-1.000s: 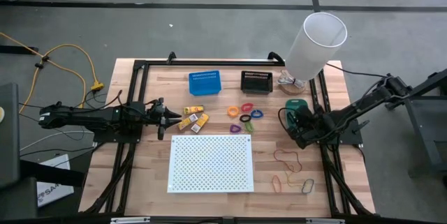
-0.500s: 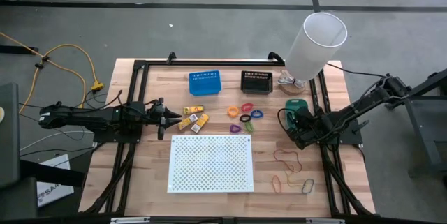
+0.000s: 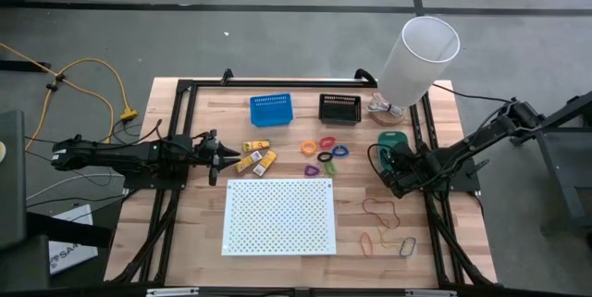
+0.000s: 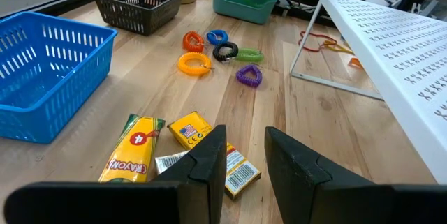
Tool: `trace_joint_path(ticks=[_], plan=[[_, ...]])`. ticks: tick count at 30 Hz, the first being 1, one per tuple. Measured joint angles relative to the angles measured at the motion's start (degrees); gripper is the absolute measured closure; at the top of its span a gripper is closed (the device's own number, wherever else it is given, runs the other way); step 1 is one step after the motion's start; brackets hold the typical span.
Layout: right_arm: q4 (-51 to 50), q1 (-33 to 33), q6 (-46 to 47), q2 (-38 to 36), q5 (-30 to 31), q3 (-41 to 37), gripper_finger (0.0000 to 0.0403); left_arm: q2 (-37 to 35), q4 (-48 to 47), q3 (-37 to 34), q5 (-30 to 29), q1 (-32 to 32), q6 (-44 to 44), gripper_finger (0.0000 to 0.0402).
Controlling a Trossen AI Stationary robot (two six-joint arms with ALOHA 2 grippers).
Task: Pick & Place Office Desk Supplies
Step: Put the green rubber band into the green bin, then put the red rubber band into the green bin
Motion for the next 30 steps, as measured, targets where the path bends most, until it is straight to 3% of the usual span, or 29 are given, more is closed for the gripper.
trace_joint_path(ticks=[13,22,30], plan=[[0.04,-0.01,-0.02,0.0,0.11,0.0,0.0303,0.01,0.02,0.0,0.0,0.01,0.0,0.0307],[0.04,-0.01,-0.02,-0.02,0.4,0.0,0.0305,-0.01,0.0,0.0,0.0,-0.01,0.02,0.0306],[0.02,-0.01,-0.33,-1.75,5.81,0.0,0.0306,-0.01,0.0,0.0,0.0,-0.01,0.0,0.0307]])
